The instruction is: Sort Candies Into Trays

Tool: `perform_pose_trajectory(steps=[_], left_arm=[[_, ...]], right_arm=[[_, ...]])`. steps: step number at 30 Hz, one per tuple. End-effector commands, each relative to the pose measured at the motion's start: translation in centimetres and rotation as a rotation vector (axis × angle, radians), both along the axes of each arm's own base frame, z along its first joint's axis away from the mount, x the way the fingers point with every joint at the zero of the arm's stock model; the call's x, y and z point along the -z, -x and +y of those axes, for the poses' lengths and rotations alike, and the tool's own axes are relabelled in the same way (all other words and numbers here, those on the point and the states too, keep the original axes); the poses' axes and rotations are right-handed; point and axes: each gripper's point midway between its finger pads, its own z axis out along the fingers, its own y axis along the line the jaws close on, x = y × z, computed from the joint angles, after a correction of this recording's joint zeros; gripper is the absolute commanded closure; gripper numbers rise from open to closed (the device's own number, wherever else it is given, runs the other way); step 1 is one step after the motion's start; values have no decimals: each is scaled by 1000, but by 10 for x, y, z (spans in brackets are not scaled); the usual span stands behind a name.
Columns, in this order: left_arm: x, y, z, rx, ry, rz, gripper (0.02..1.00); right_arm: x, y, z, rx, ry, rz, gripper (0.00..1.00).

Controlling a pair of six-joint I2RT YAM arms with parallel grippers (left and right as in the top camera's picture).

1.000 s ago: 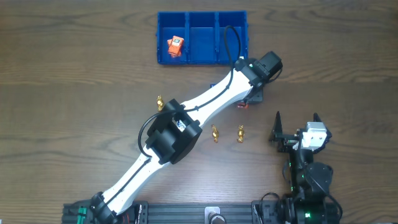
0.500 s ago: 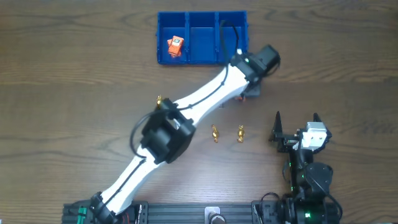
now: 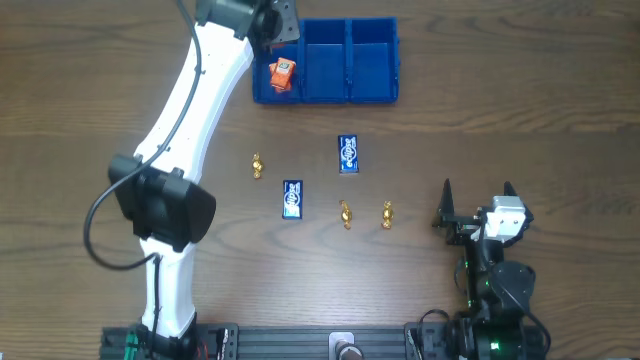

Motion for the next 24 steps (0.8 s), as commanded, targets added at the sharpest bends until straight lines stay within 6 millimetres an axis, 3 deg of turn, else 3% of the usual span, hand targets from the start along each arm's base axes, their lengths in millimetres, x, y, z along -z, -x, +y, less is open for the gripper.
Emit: perform_pose_trajectory(steps=[1,4,15,17,20,22,24], left_arm=[[57,-5,3,111,-58,116,669],[79,-8,5,112,-71,153,667],[103,-13,6,110,-65,188,621],[106,-14,6,109,-65,188,503],[100,-19,9,90,-50,167,189],[88,-22,13,78,-32,140,106],[55,-22,22,64,-12,85,88]], right_arm=[[1,0,-1,4,8,2,3],[1,0,-1,4,8,2,3],[1,0,-1,4,8,2,3],[1,0,-1,4,8,2,3],[1,0,-1,4,8,2,3],[1,0,-1,4,8,2,3],[1,0,-1,4,8,2,3]])
